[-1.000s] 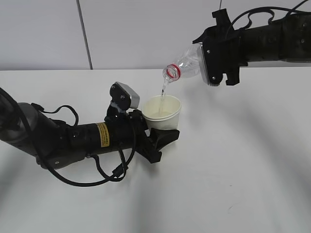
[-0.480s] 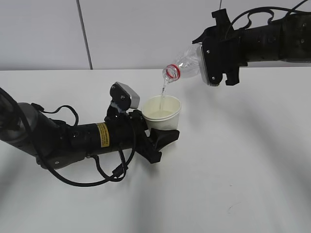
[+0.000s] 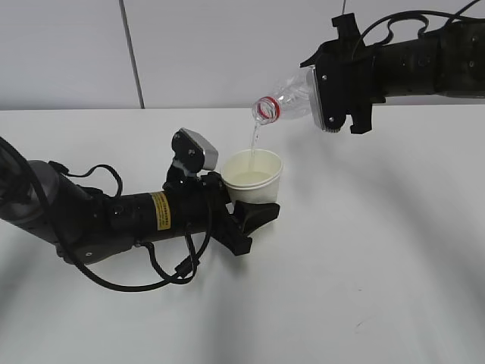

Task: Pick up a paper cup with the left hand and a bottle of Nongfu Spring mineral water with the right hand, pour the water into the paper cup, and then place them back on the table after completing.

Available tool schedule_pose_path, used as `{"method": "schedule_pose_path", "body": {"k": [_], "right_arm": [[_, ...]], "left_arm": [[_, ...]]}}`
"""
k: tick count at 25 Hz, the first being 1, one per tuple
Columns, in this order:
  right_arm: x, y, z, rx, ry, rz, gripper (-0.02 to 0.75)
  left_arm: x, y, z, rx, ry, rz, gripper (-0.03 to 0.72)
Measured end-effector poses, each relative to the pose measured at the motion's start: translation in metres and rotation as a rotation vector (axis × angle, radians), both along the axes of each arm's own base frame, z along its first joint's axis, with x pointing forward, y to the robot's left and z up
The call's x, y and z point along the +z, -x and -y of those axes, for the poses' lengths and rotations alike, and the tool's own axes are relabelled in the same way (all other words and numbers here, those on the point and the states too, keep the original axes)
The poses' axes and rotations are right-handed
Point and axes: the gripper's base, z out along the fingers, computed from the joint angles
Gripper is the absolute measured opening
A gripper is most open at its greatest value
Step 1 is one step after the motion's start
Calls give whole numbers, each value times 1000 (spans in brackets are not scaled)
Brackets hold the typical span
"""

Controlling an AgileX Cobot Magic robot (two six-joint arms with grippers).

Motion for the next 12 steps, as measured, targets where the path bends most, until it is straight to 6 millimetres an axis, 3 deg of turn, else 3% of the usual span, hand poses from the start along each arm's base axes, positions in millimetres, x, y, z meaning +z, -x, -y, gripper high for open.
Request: {"method": "schedule_pose_path", "body": {"k": [12], "right_arm": [[0, 0, 0, -33, -63, -31, 419]], "left_arm": [[0, 0, 0, 0, -1, 0, 397]]}}
